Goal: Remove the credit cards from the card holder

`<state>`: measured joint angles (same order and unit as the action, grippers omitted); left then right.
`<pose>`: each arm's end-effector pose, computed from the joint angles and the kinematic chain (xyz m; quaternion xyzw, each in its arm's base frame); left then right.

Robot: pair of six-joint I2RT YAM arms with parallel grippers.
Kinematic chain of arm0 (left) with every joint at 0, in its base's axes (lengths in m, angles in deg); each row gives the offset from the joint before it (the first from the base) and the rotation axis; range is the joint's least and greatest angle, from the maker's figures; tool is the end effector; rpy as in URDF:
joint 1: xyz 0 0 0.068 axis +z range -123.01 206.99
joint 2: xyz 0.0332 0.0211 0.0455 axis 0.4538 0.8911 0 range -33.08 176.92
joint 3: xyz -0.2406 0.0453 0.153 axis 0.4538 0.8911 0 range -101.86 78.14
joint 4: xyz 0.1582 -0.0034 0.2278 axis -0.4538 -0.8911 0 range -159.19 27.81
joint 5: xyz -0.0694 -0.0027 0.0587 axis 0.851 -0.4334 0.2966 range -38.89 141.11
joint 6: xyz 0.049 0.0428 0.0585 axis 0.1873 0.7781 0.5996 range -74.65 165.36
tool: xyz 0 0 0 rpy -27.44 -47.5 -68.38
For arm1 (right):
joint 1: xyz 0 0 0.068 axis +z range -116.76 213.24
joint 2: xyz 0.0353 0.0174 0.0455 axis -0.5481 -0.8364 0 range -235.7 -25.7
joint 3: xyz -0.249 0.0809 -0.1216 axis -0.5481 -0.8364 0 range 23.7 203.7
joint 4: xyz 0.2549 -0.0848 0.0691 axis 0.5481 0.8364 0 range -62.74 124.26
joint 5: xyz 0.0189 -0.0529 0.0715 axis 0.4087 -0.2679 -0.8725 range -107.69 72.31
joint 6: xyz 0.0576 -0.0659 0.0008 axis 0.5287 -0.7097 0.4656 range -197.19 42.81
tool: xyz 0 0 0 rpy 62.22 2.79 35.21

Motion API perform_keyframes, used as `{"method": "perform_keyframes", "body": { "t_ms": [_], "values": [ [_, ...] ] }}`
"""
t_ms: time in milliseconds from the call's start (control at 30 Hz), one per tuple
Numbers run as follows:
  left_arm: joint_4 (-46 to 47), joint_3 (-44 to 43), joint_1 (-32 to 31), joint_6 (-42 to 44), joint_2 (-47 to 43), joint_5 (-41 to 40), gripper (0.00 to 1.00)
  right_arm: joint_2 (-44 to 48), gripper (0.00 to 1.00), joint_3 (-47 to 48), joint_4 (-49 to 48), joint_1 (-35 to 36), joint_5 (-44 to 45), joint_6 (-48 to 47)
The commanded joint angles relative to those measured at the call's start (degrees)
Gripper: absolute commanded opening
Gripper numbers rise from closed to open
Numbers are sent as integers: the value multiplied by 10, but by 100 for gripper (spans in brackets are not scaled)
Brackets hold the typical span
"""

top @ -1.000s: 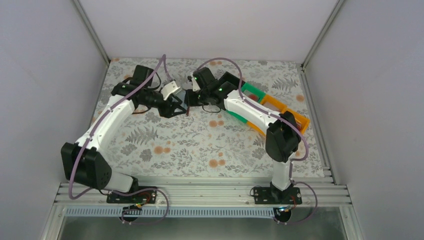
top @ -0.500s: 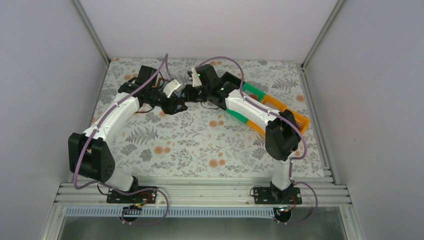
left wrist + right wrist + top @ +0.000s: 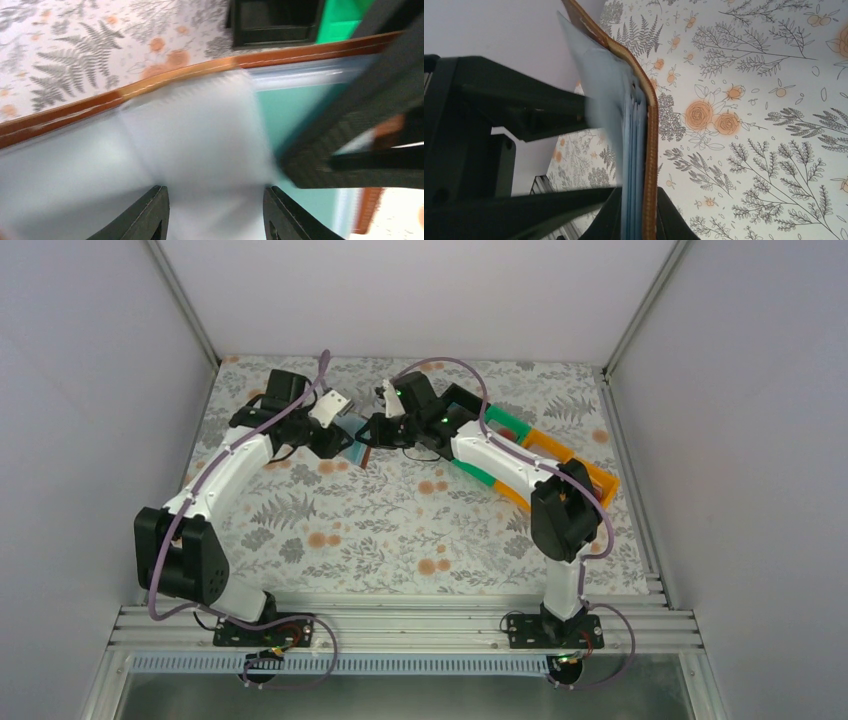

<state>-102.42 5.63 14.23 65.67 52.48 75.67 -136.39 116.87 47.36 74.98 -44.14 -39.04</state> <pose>0.3375 -0.1096 0.2765 0.3282 0.8699 -0.1811 0.3204 0.3504 0.3590 0.2665 -0.1283 0.8700 0.4332 0.1976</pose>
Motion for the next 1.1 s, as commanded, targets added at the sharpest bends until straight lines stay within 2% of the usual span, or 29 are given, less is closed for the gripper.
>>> {"method": "perform_keyframes", "body": {
  "t_ms": [0,133,267,400,667,900,1000,1067],
  "values": [
    [50,14,4,-5,-5,-98,48,38,4,-9,-17,4,-19,2],
    [73,28,4,3,-17,-164,55,42,4,-12,-20,5,-23,2],
    [77,28,8,5,-12,-178,63,38,4,-4,-11,7,-26,-3],
    [71,22,21,5,-5,-152,68,45,4,-6,0,8,-9,-8],
    [61,-1,85,20,9,-79,69,69,4,-29,-5,8,-3,-7],
    [48,1,102,73,-39,-28,71,65,4,-30,-12,7,19,5],
    [12,3,91,105,-75,34,79,62,4,-45,-51,4,-15,25],
    [-15,-5,74,107,-74,40,87,59,4,-53,-80,0,-37,44]
  ]
}}
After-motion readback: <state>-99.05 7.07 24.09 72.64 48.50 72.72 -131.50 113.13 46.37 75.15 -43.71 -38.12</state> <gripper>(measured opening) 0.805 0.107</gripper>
